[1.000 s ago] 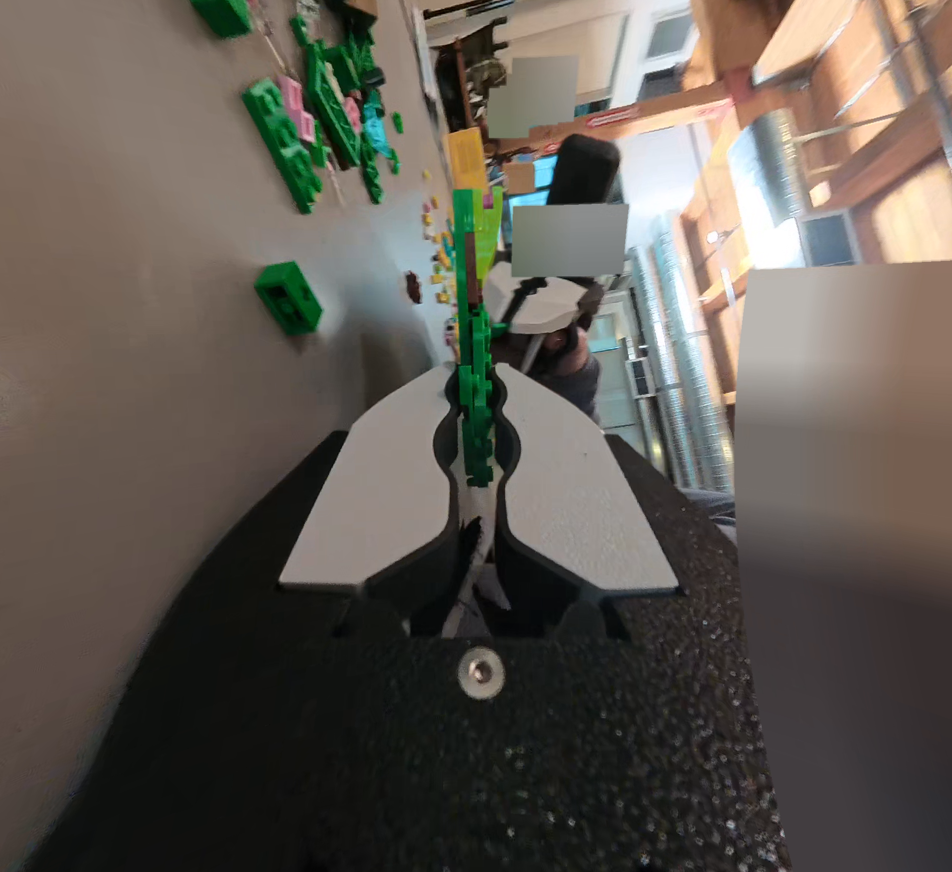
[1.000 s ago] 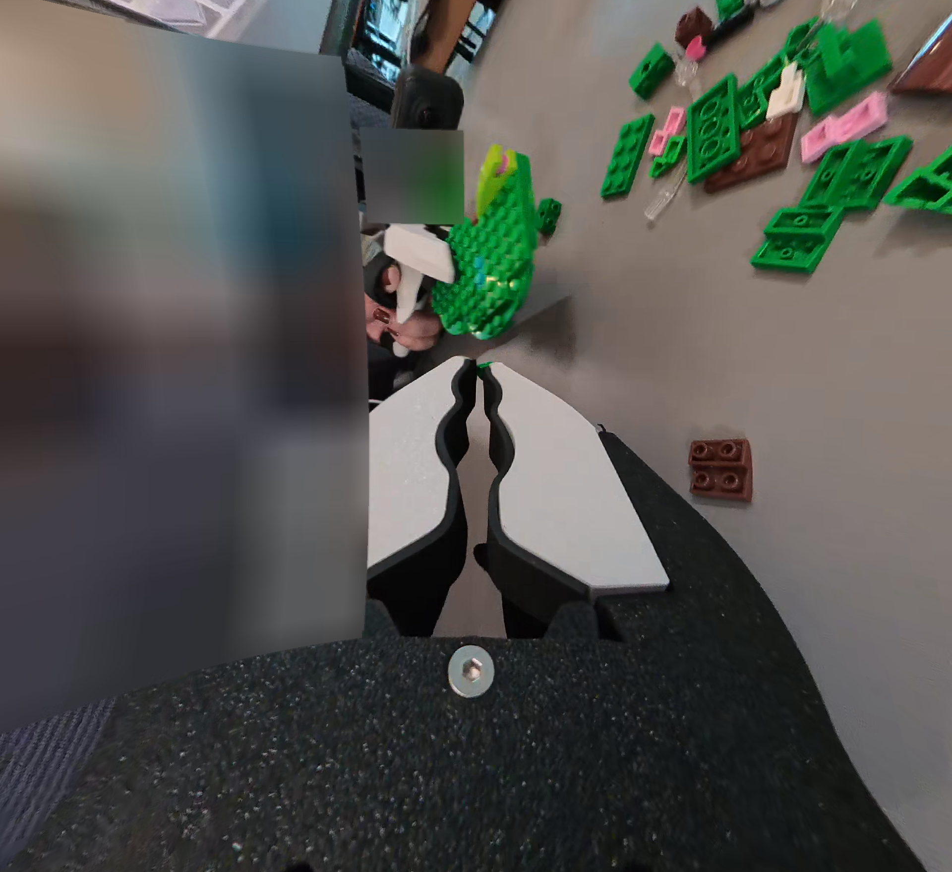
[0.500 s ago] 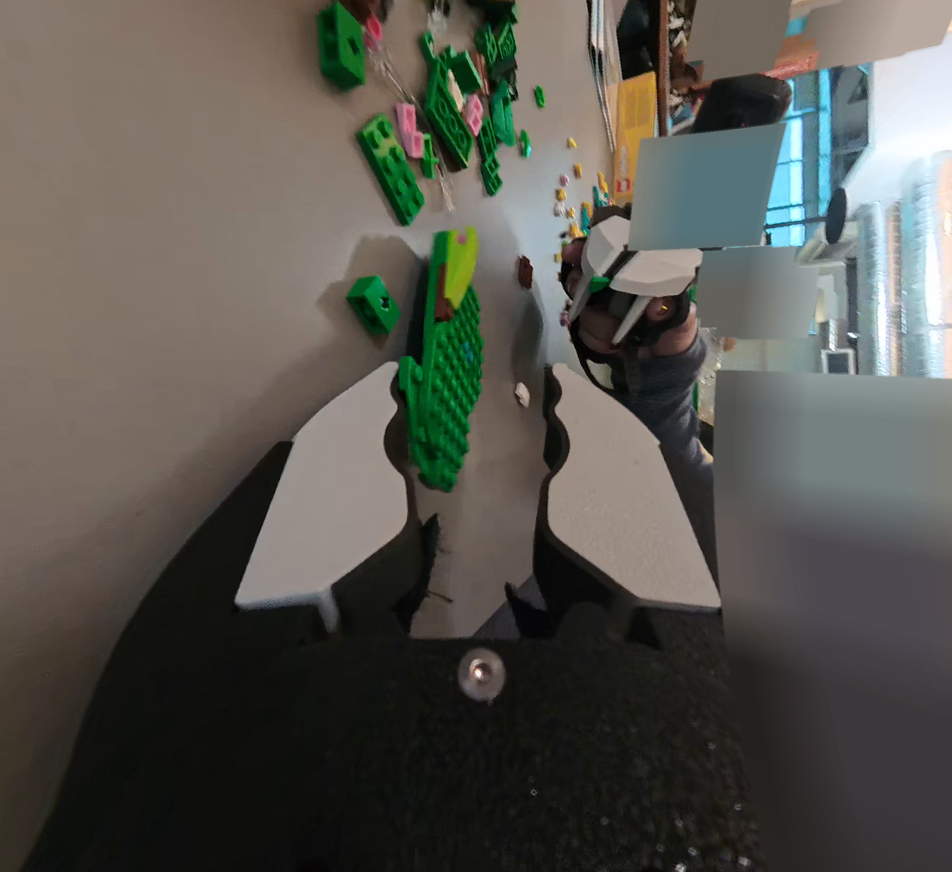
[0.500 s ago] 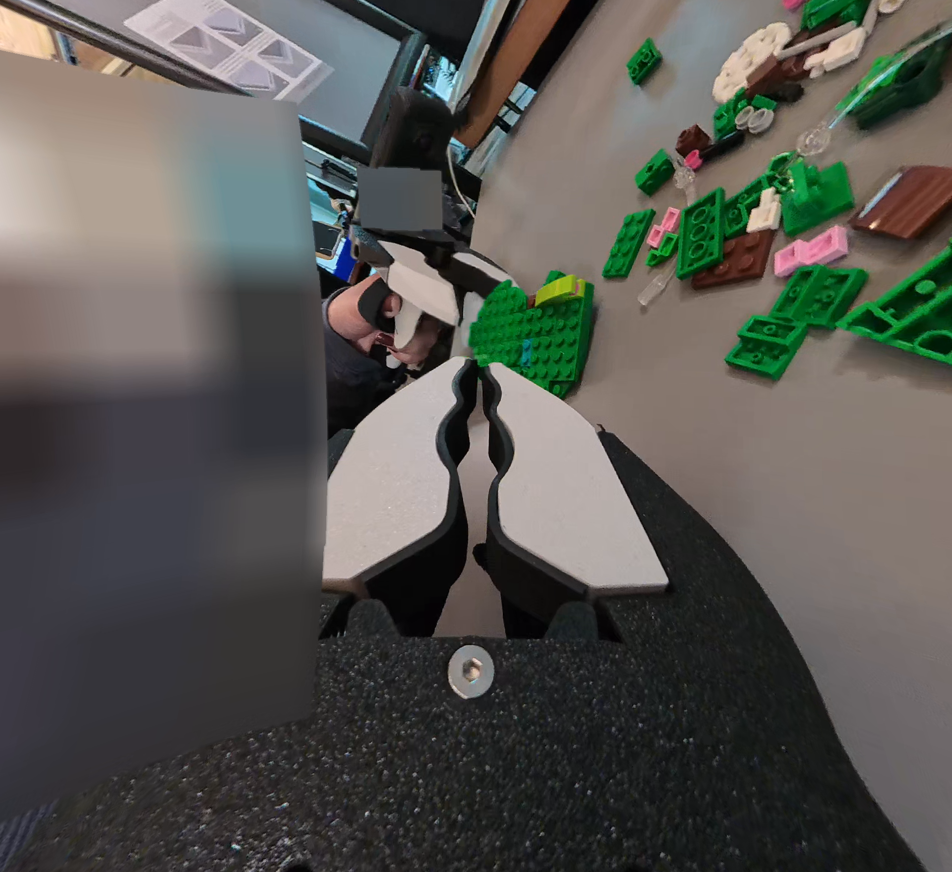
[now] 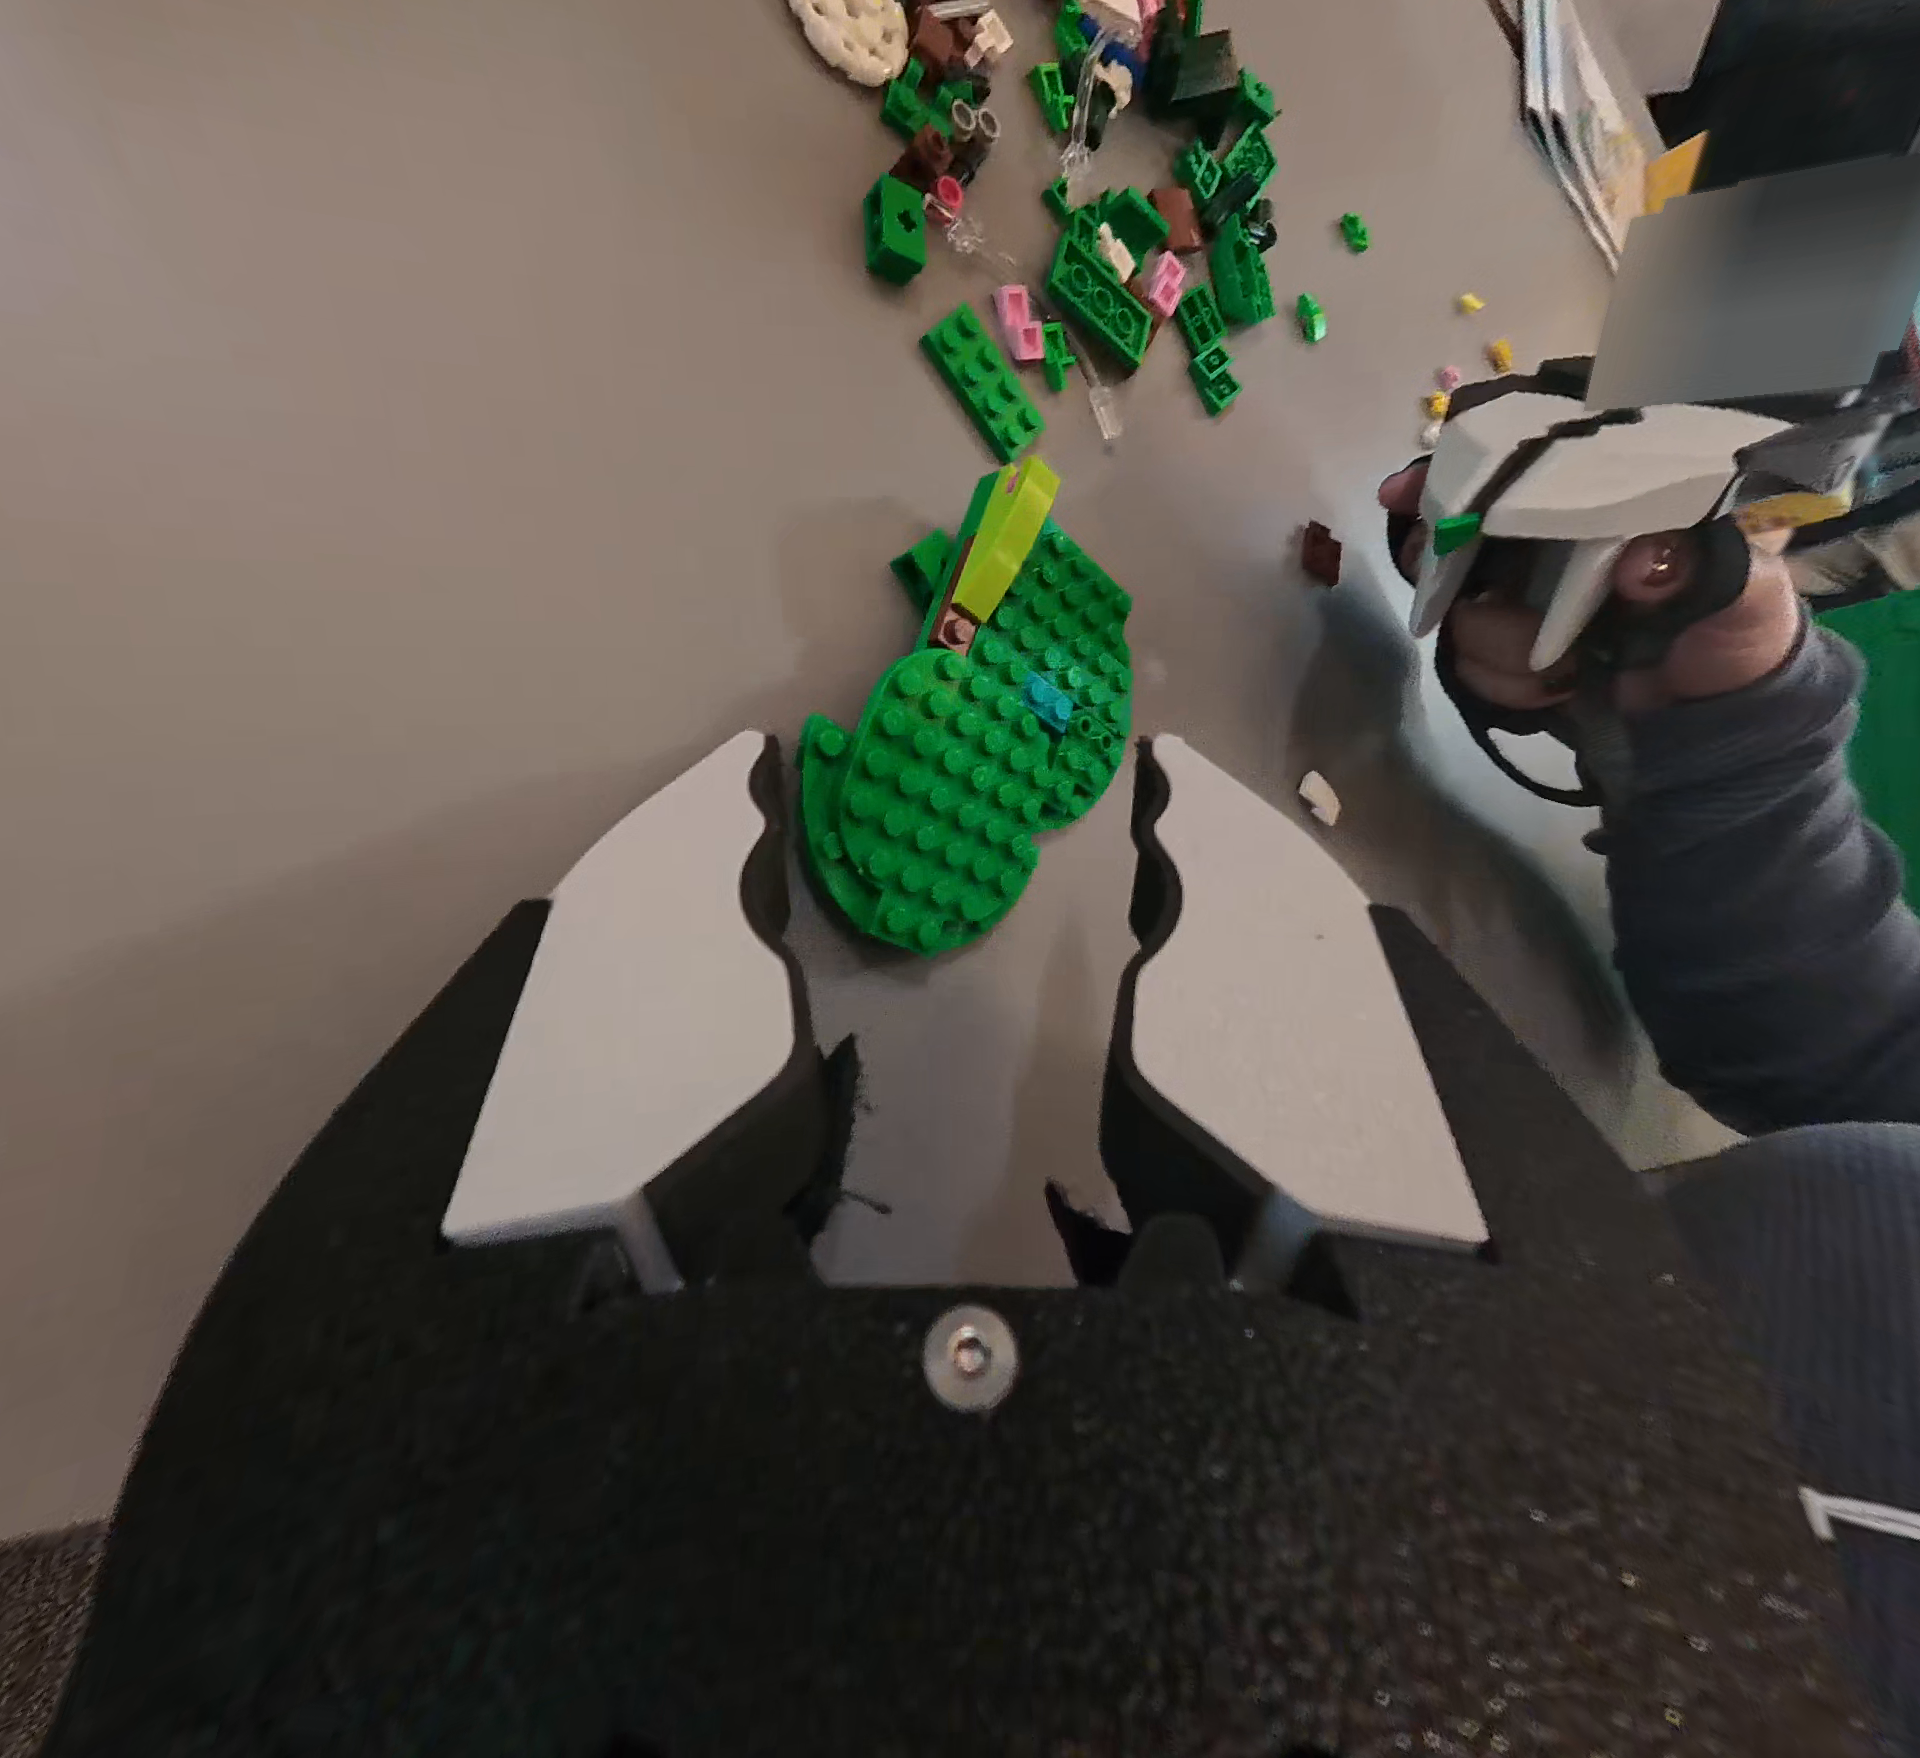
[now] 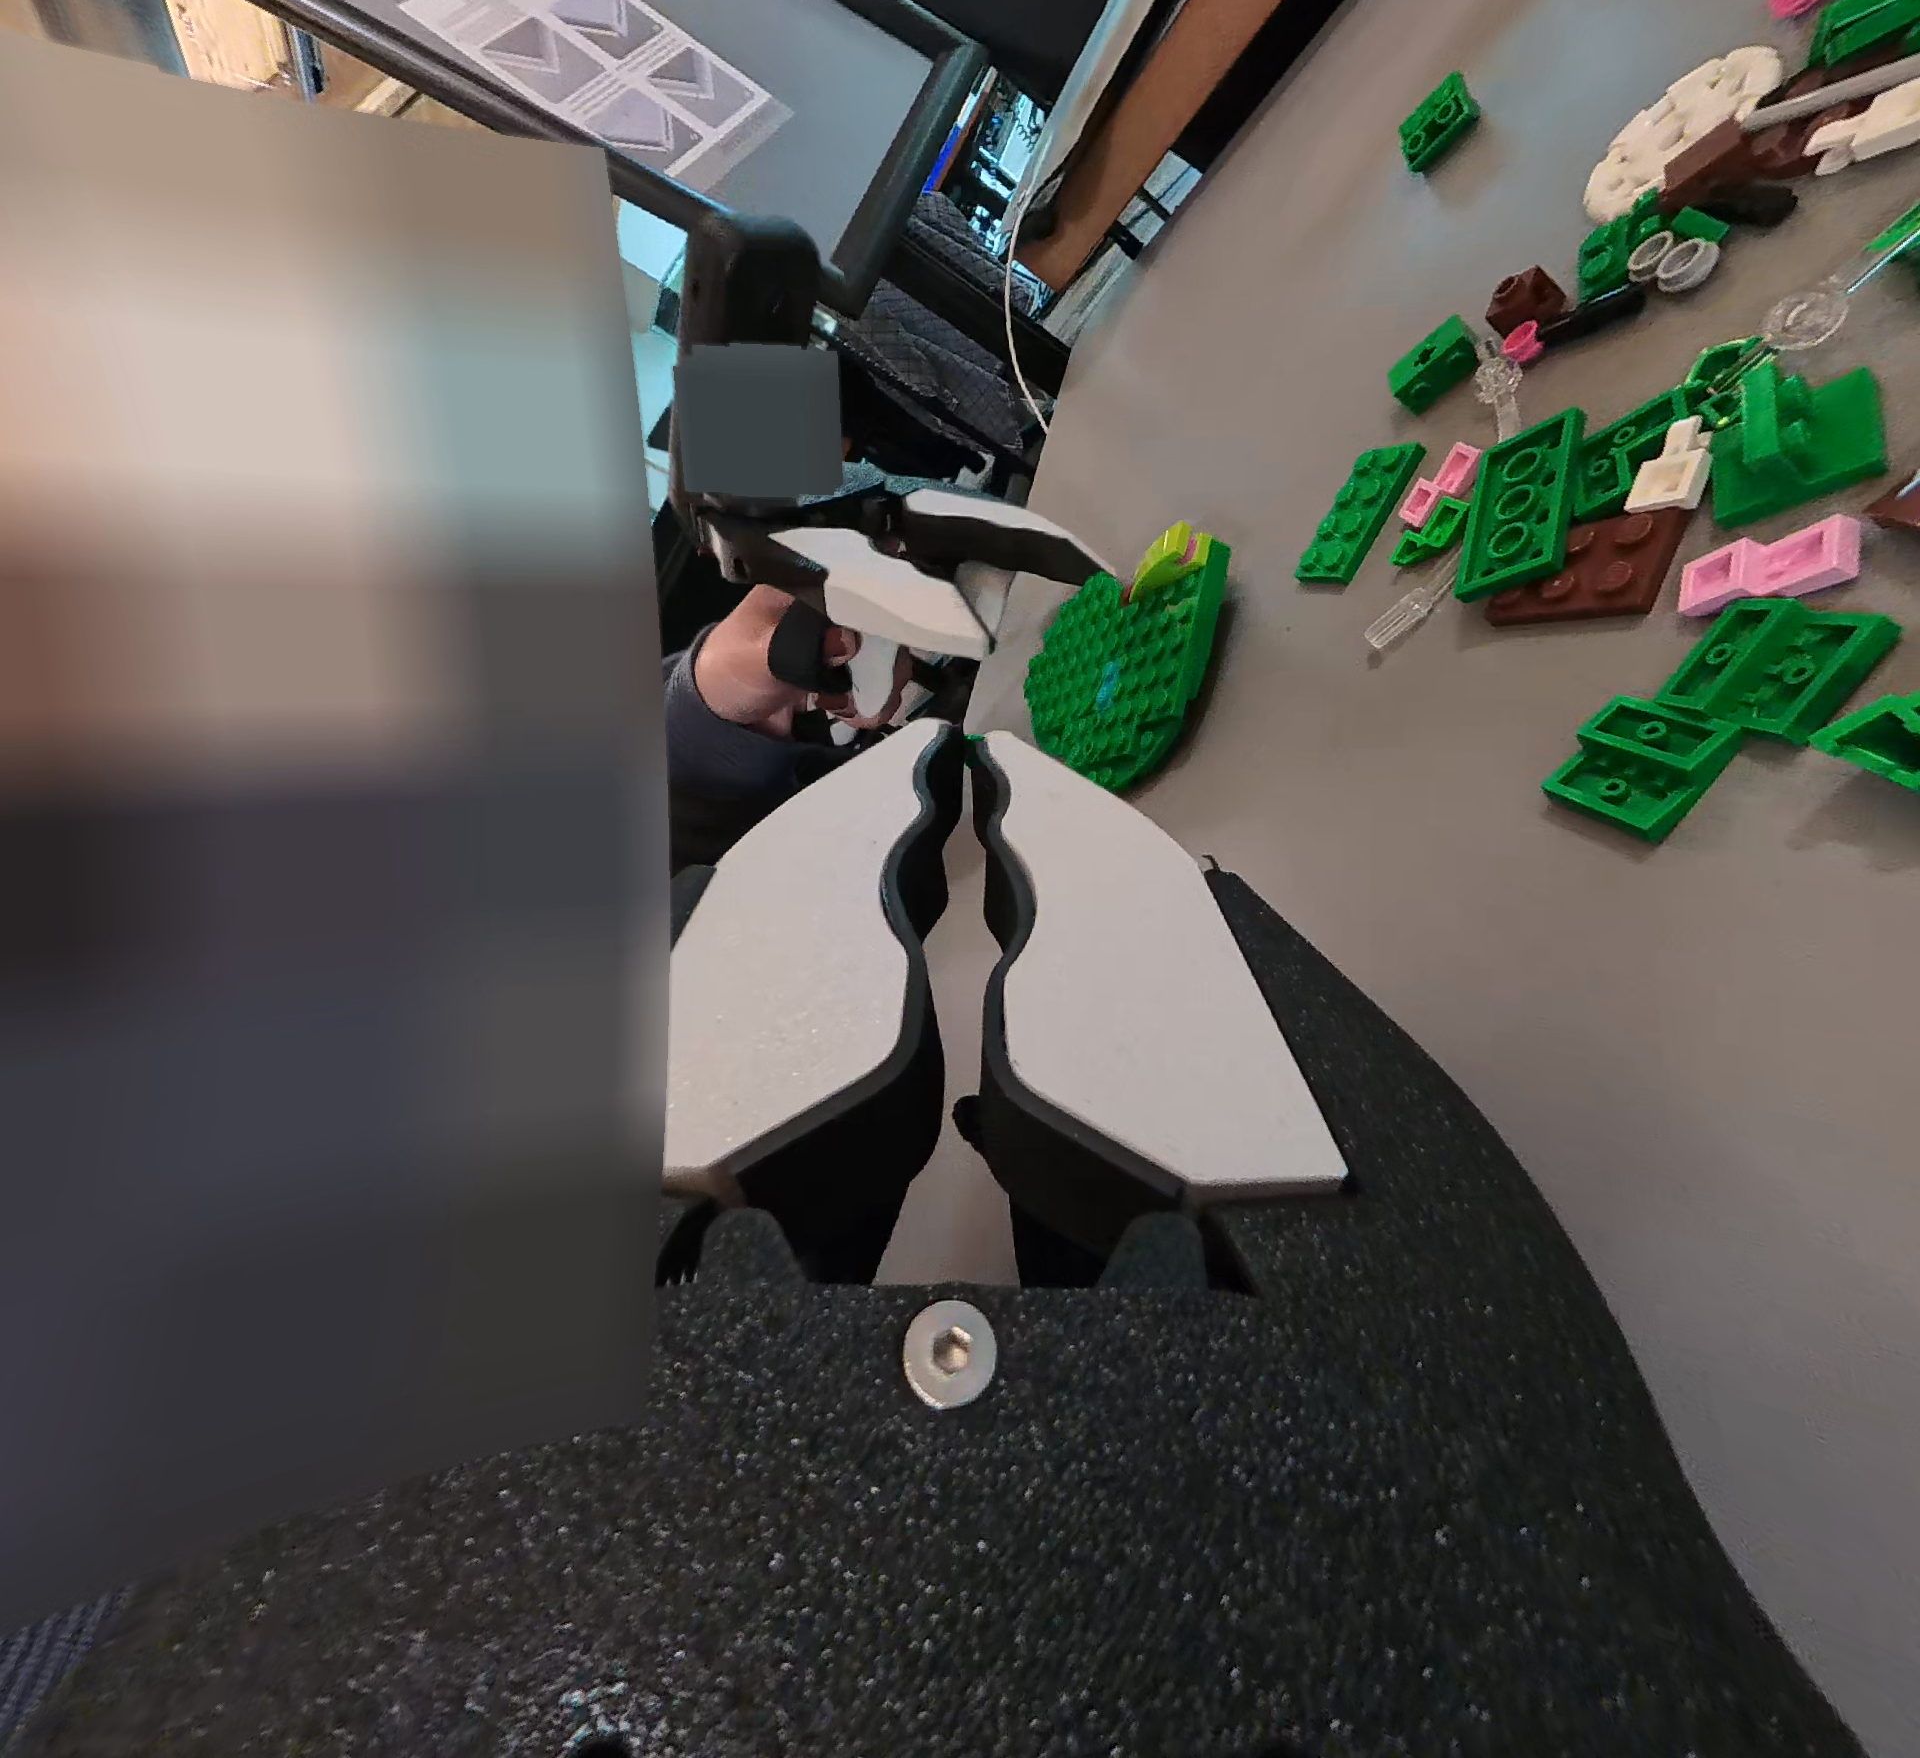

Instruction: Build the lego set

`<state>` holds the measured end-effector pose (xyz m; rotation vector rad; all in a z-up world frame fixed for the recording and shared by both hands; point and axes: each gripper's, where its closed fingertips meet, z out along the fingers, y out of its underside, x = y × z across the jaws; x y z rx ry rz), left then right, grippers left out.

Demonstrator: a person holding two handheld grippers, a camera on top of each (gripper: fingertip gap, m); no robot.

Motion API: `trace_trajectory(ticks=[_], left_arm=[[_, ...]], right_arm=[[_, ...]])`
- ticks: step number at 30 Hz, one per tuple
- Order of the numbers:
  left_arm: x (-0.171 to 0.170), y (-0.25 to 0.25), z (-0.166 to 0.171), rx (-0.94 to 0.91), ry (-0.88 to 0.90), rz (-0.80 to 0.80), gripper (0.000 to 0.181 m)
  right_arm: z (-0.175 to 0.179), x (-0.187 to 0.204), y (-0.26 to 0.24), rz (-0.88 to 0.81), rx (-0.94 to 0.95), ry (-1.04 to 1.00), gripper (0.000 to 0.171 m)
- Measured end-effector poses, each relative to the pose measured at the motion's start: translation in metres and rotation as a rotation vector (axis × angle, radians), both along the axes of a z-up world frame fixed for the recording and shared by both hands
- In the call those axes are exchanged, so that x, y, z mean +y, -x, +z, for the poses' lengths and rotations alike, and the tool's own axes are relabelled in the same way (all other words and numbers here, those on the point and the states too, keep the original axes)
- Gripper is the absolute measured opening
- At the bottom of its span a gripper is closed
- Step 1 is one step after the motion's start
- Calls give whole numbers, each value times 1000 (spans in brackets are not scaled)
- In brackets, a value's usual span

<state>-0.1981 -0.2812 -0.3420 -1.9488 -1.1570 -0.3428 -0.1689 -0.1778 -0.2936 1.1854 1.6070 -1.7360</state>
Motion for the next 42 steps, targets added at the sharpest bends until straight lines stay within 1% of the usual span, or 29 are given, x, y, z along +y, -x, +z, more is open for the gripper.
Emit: trace_trajectory(ticks=[2, 4, 5, 6, 7, 8, 9, 11, 14, 18, 22, 27, 29, 32, 37, 42], left_arm=[[-6, 1, 0, 59, 47, 15, 71], [-14, 9, 5, 174, 94, 45, 76], [-14, 12, 14, 244, 74, 49, 76], [-8, 12, 29, 319, 17, 31, 75], [3, 7, 44, 377, -60, -16, 71], [17, -3, 59, 408, -151, -97, 65], [30, -14, 71, 421, -239, -178, 62], [52, -32, 87, 442, -359, -313, 49], [70, -43, 91, 543, -376, -432, 35], [83, -53, 94, 675, -360, -525, 28], [90, -45, 87, 808, -233, -509, 27], [91, -27, 92, 1130, -44, -376, 27], [93, -26, 94, 1193, -3, -351, 25], [97, -25, 91, 1195, 11, -336, 17], [100, -25, 90, 1157, -18, -332, 8], [98, -23, 85, 1144, 2, -329, 7]], right_arm=[[1, 1, 1, -3, 4, 8, 1], [6, 1, 0, 6, 17, 38, 0], [9, -1, -1, 16, 30, 56, 0], [13, -2, -2, 31, 47, 74, 0], [17, -5, -4, 52, 69, 93, 0], [21, -7, -7, 76, 92, 111, 0], [26, -10, -10, 99, 119, 127, 0], [33, -16, -15, 139, 173, 137, 0], [41, -21, -18, 171, 239, 133, 0], [46, -23, -17, 170, 270, 126, 0], [47, -23, -15, 159, 270, 126, 0], [51, -19, -3, 52, 234, 168, 0], [53, -17, 1, 10, 216, 195, 0], [51, -16, 3, -22, 198, 206, 0], [48, -16, 2, -33, 178, 223, 0], [43, -17, 3, -38, 163, 221, 0]])
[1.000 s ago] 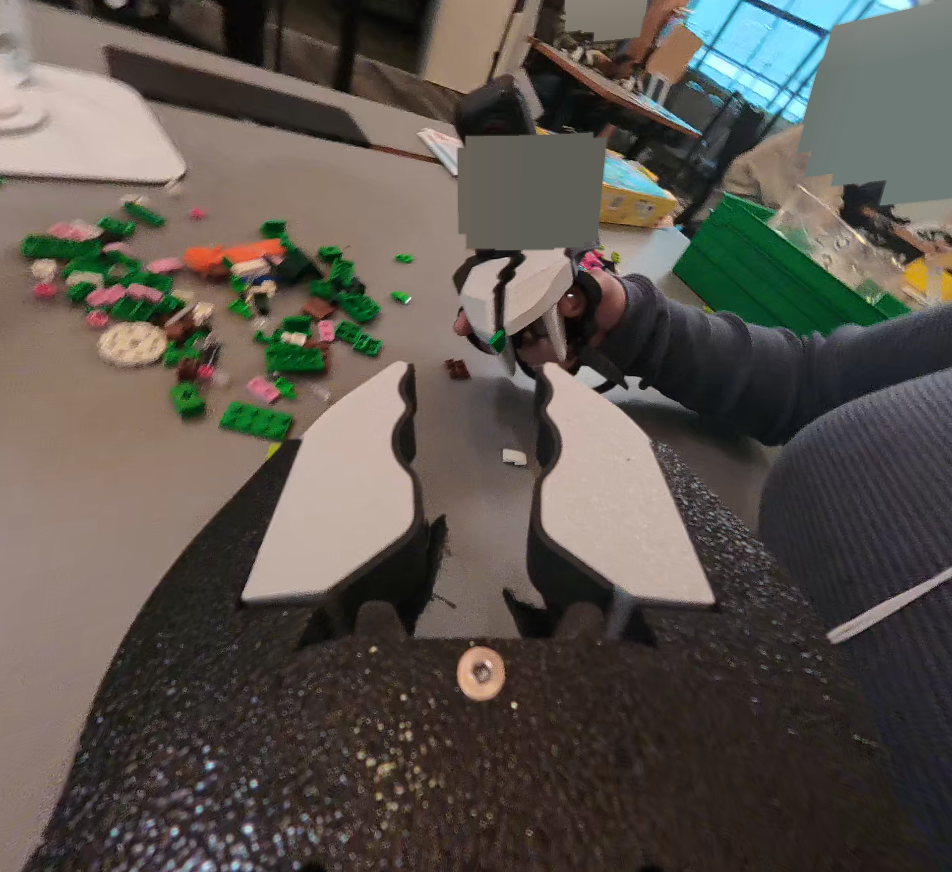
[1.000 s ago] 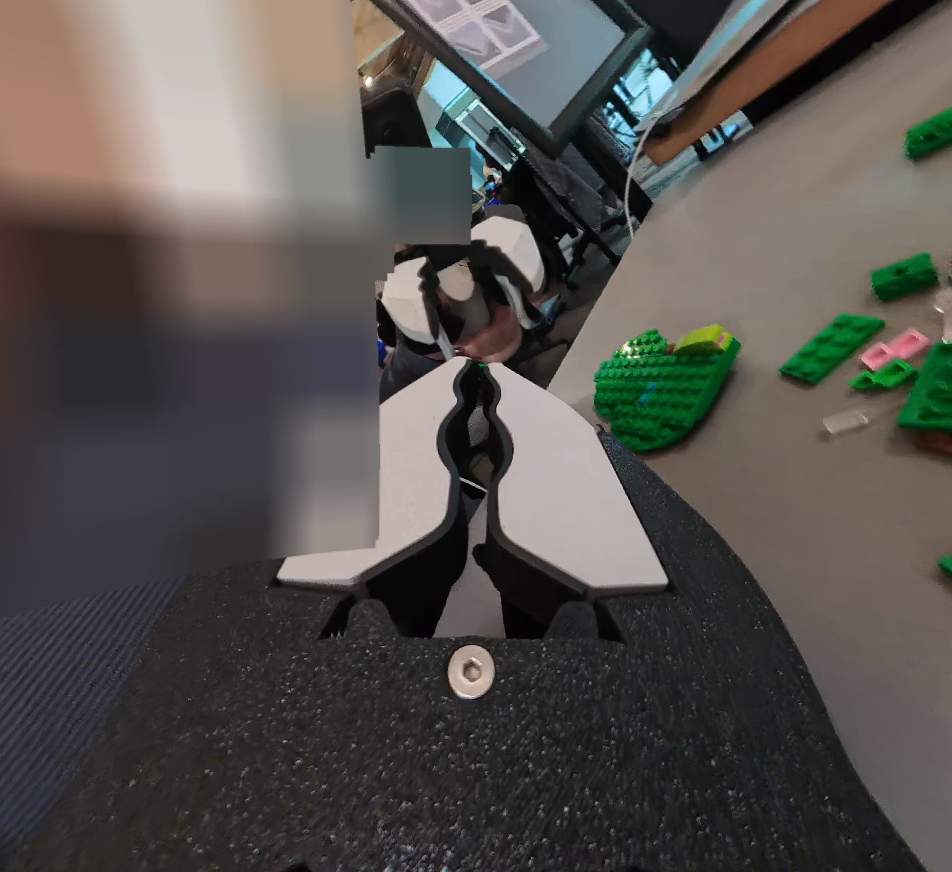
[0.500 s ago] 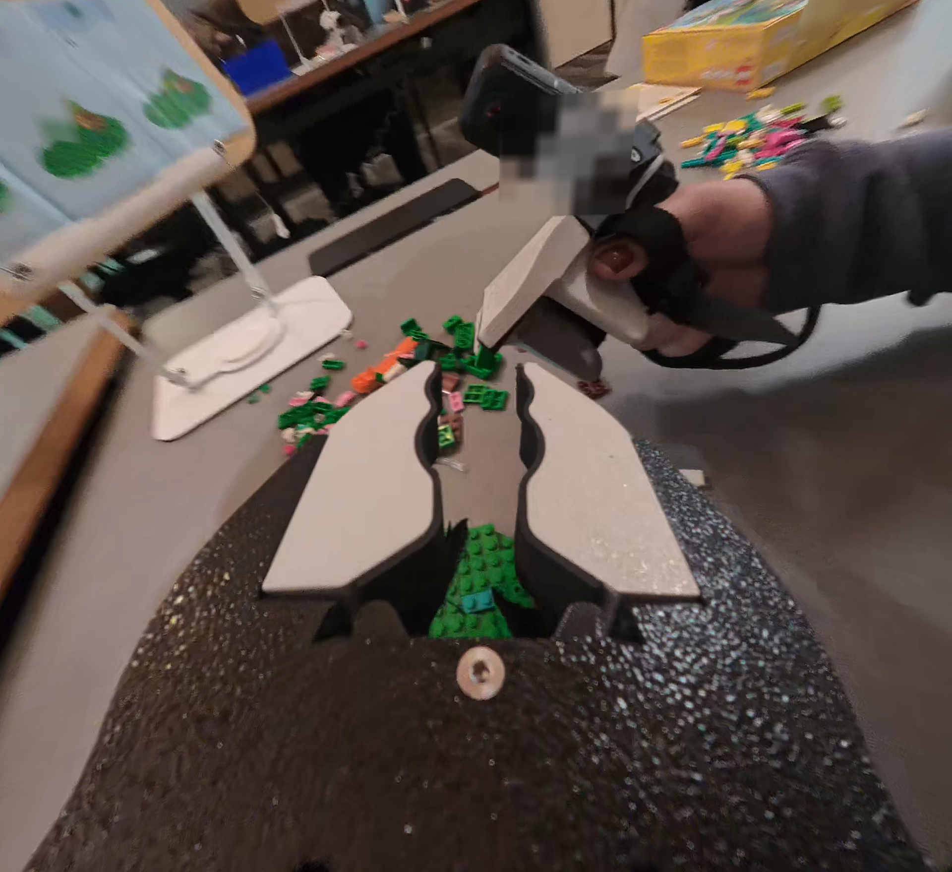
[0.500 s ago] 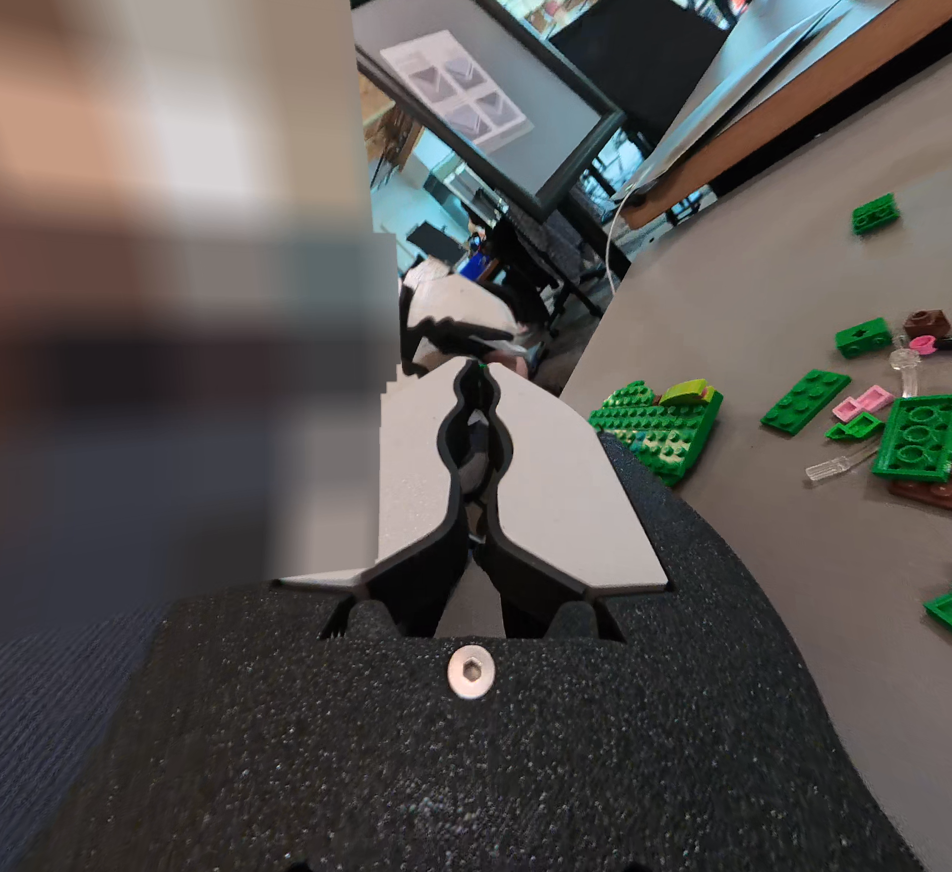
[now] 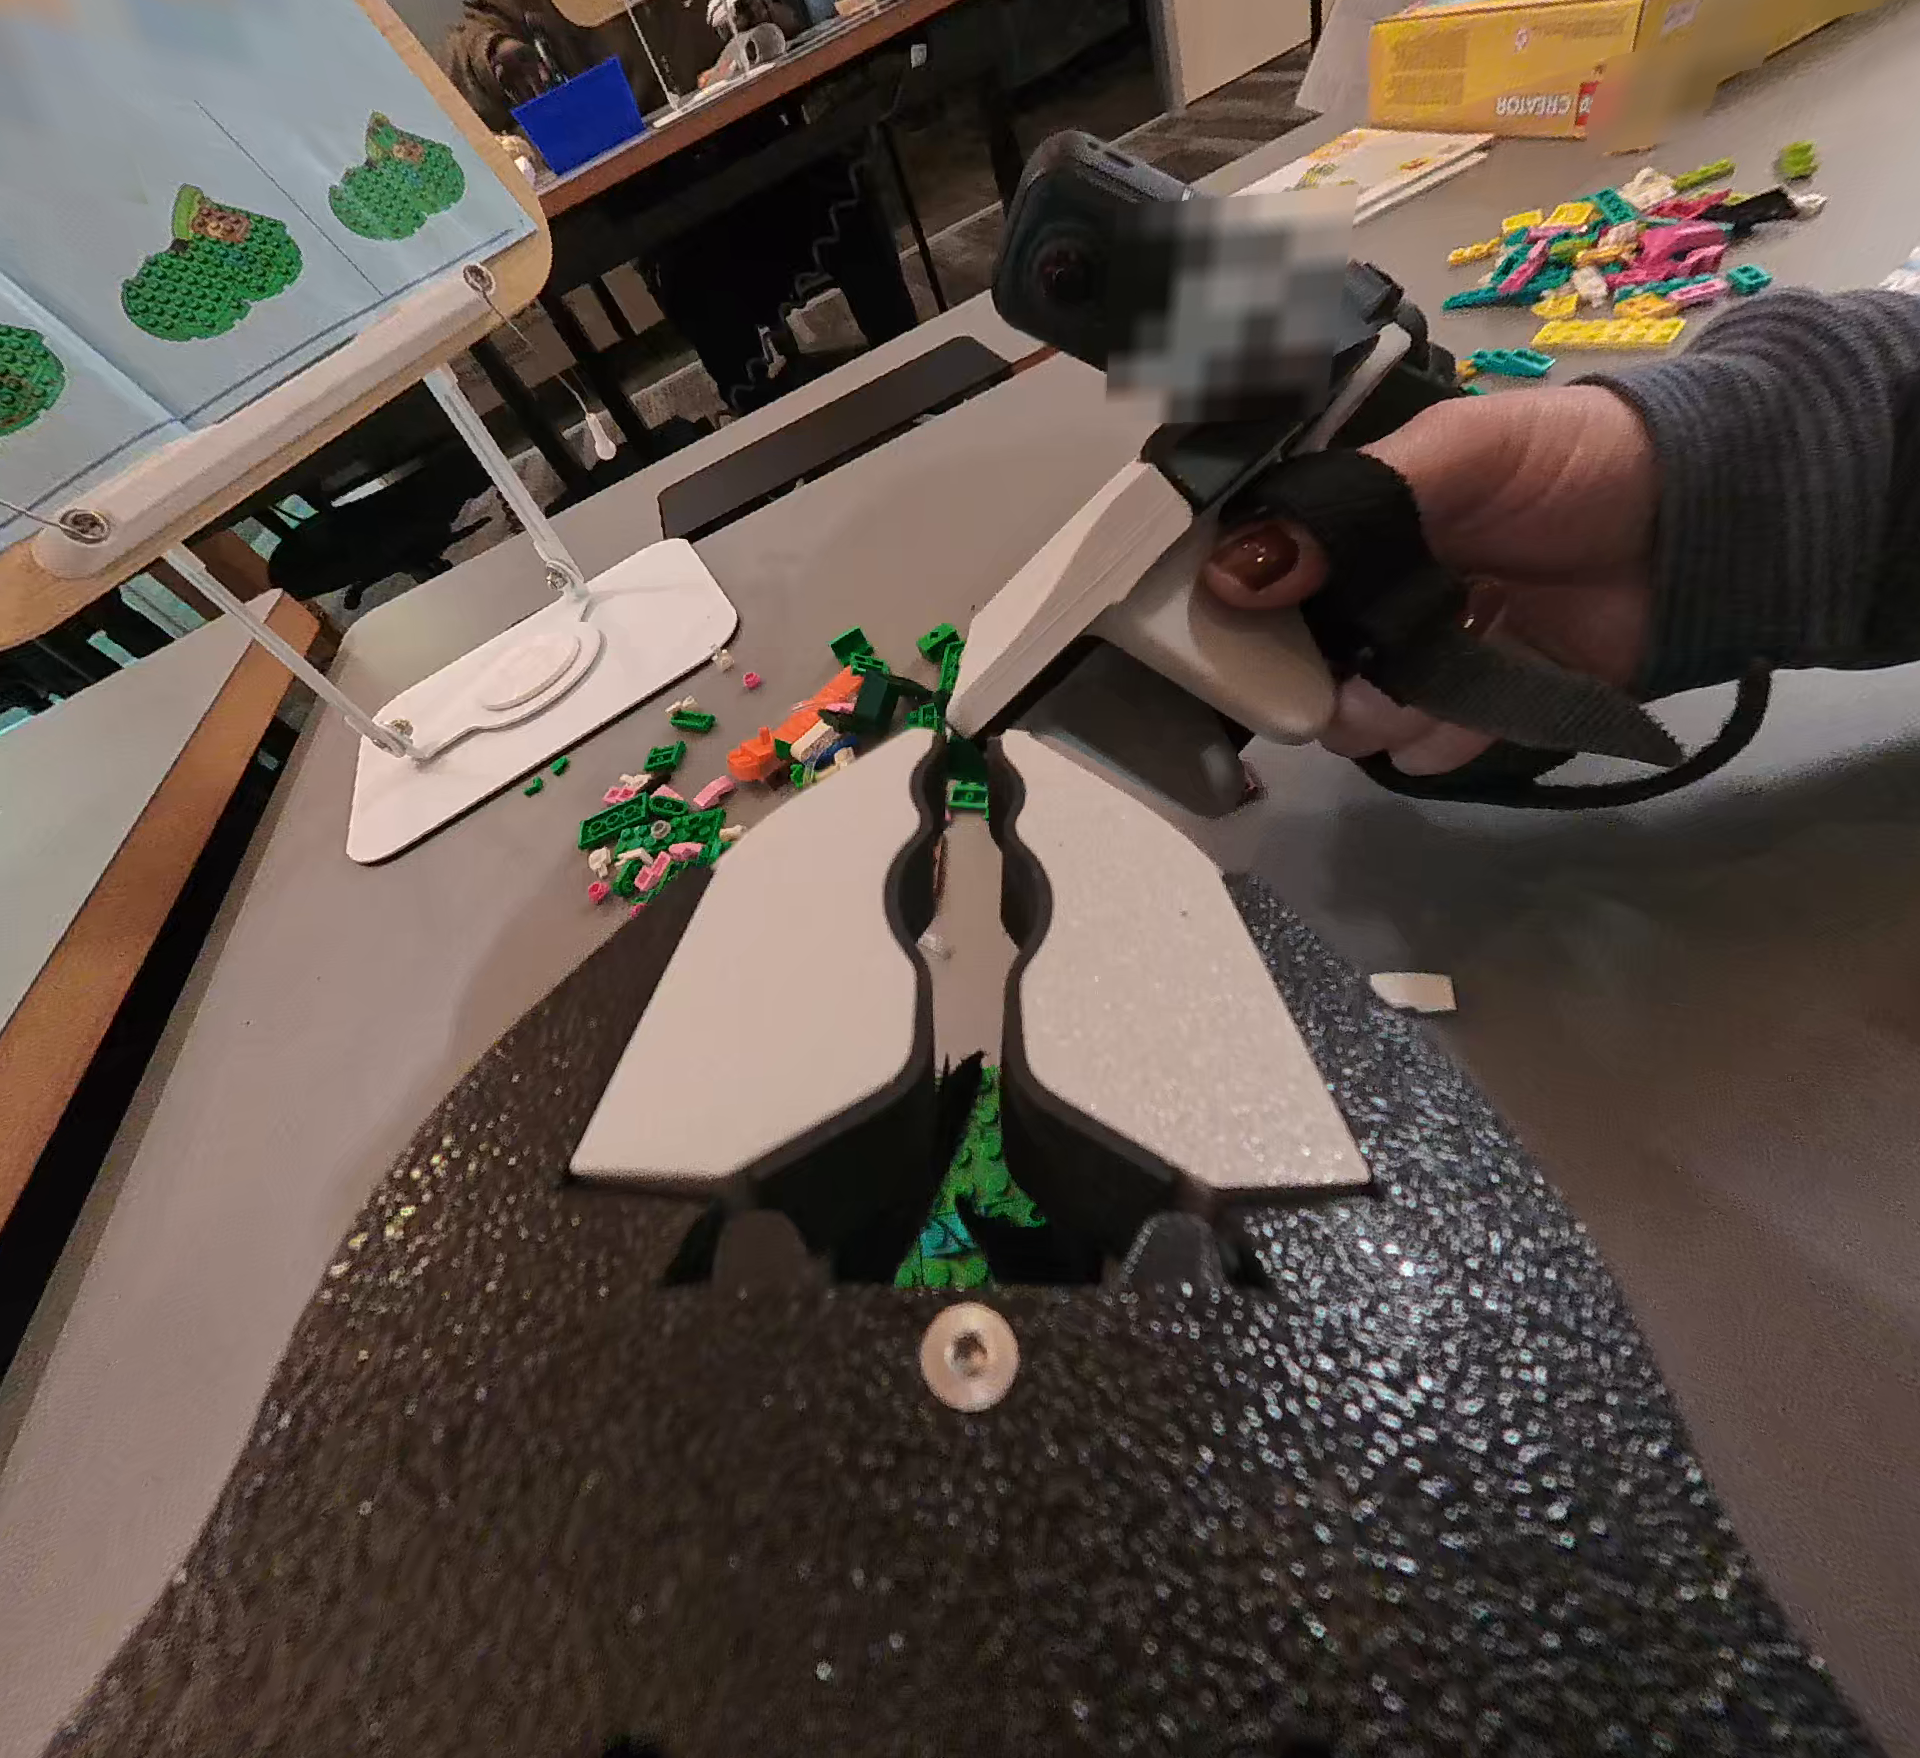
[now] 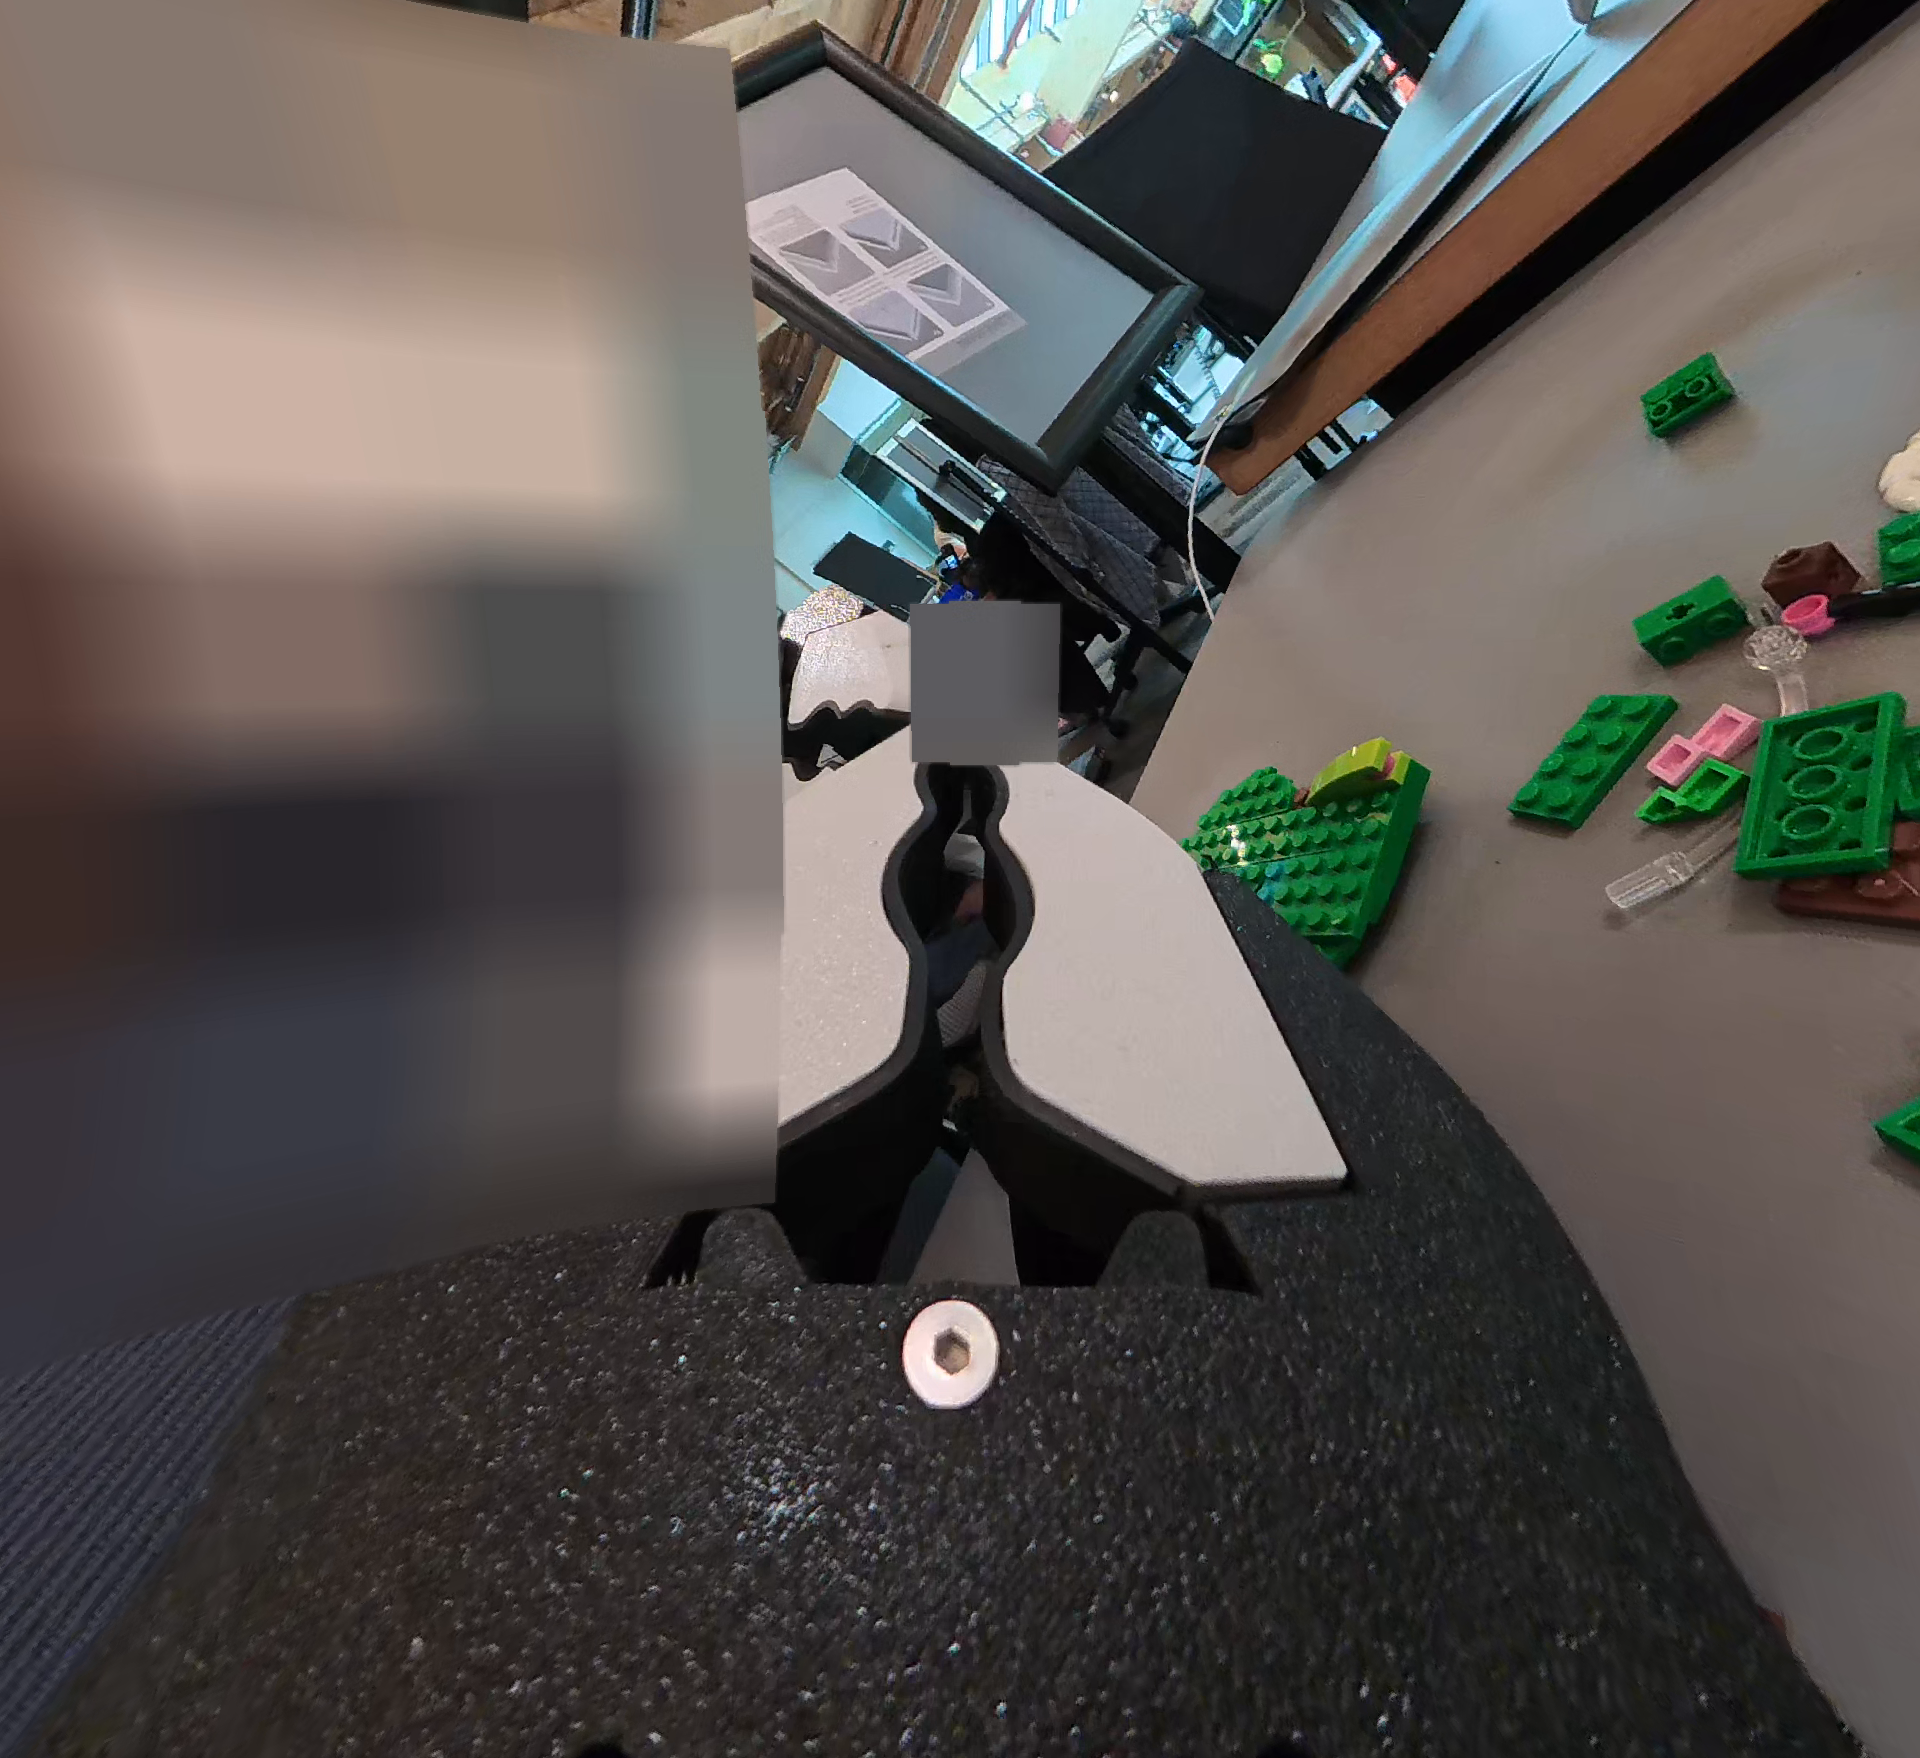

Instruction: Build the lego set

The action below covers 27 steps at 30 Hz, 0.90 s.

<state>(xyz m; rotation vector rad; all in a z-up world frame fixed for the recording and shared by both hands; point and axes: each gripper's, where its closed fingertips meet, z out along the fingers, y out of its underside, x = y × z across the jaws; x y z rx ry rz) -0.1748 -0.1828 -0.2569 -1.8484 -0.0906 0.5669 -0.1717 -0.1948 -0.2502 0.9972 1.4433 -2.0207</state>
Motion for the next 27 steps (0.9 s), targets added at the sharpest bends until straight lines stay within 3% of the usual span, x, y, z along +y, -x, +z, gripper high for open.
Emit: trace_trajectory(ticks=[5, 8, 12, 16, 20, 27], left_arm=[[-4, 3, -10, -13, 52, 2, 6], [-7, -2, -24, -54, 140, -88, 6], [-9, -24, -70, -128, 479, -325, 6], [-14, -32, -105, -154, 780, -447, 6], [-14, -38, -105, -266, 855, -511, 6], [-15, -42, -108, -299, 926, -570, 10]], right_arm=[[-8, -2, 4, -28, 0, -51, 8], [-13, 7, 9, -97, 31, -123, 10], [-15, 28, 11, -191, 91, -234, 9], [-18, 43, 6, -252, 139, -348, 8], [-23, 49, -4, -270, 167, -433, 8], [-35, 53, -16, -241, 231, -582, 8]])
